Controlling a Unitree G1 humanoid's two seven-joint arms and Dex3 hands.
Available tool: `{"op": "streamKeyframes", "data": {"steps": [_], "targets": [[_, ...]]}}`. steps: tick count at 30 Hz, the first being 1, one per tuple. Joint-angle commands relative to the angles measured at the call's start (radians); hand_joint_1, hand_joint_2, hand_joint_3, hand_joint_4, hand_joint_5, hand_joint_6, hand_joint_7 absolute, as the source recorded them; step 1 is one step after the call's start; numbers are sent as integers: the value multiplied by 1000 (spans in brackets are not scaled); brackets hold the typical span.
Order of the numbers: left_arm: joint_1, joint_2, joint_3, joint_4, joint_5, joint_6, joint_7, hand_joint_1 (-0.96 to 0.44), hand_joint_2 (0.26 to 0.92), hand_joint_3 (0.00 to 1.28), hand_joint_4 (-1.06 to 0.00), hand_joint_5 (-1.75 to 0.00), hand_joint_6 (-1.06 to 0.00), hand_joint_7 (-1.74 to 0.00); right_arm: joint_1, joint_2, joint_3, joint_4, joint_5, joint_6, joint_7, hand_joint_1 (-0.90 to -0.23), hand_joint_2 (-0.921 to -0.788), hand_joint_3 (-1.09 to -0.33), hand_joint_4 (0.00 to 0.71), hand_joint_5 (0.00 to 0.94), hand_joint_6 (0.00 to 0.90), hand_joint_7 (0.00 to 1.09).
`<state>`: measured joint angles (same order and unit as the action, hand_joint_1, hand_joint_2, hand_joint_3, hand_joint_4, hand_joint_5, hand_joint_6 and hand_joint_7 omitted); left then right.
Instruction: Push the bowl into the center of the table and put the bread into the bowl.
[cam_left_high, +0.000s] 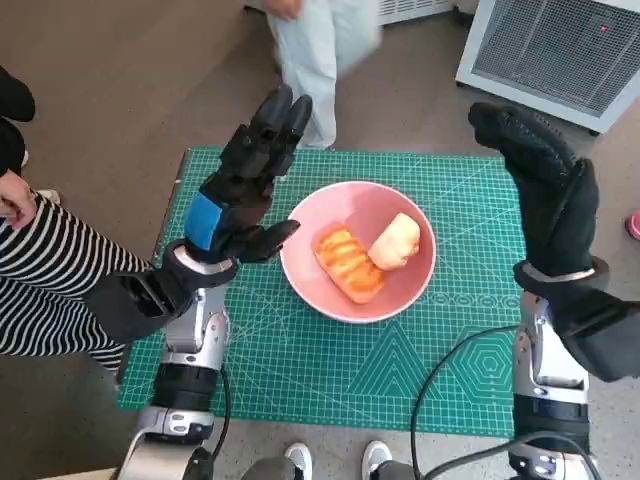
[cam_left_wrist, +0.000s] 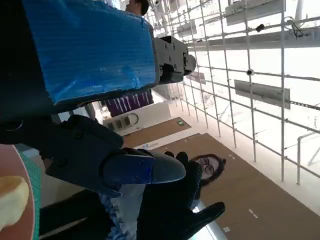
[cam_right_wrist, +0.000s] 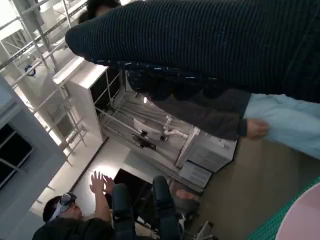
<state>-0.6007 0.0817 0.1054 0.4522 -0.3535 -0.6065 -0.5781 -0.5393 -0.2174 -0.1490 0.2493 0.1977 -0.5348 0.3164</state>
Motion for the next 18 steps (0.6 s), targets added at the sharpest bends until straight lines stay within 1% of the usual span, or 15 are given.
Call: {"op": "streamKeyframes", "data": {"steps": [1,6,11,18], "targets": [[-27,4,9,16,12,-23,6,-683,908,389,-23,-13,-85,-2,-1,3,6,23,11,3,14,-683,-921,-722,174,0,63,471],[-34,2,11,29,17,-35,12,-681,900,403,-21,-15,-80,0,-4,5,4,28,23,7,24,-691,-921,-715,173,0,61,475],[-37,1,11,37,24,-50,18,-674,871,452,-15,-23,-77,-3,-4,11,5,32,34,5,34,-684,-921,-696,179,3,67,484],[-43,1,13,50,33,-70,24,-668,854,475,-2,-15,-74,-4,-6,19,12,38,43,-3,44,-683,-921,-686,182,4,68,488]]}}
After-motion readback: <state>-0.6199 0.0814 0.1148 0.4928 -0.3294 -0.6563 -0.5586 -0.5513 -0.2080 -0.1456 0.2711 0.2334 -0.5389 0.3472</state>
